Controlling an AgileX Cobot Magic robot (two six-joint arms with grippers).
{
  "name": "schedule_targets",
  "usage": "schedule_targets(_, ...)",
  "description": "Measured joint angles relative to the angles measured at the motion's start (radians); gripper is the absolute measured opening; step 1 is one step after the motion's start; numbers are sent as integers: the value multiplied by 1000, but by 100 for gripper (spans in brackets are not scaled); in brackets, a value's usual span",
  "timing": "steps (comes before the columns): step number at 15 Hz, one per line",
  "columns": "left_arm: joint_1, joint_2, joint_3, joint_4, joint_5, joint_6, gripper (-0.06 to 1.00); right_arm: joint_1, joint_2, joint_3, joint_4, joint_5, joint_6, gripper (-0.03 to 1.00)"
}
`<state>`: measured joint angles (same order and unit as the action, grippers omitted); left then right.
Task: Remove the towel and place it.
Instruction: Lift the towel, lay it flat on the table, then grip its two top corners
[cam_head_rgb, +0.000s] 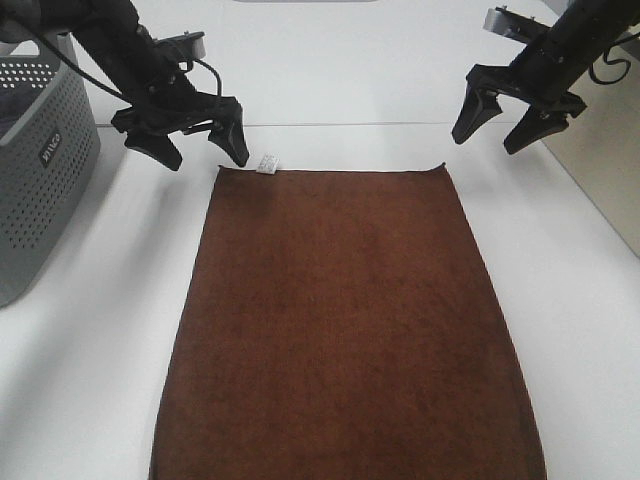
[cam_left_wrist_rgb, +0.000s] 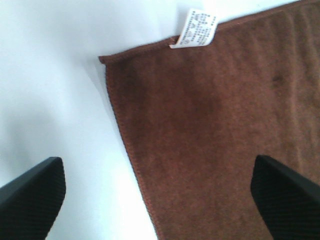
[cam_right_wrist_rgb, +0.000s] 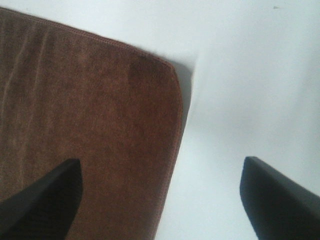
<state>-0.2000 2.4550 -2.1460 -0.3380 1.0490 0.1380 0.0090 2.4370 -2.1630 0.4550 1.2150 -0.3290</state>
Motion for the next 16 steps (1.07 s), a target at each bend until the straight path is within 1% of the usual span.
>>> schedule_targets(1,13,38,-42,0,14,0,93,0,25,-22,2,0,0,82)
schedule_targets(3,17,66,-65,0,23,0,93,-2,76,-53,10,2,-1,82)
schedule_targets(6,17,97,-68,-7,24,0,93,-6,144,-79,58,3,-18,82)
schedule_targets(15,17,129,-70,-8,-8,0,93,-11,203,-109,109,3,-53,82)
schedule_targets(16,17,130,-70,-4,-25,0,93,-11,203,-109,109,3,-53,82)
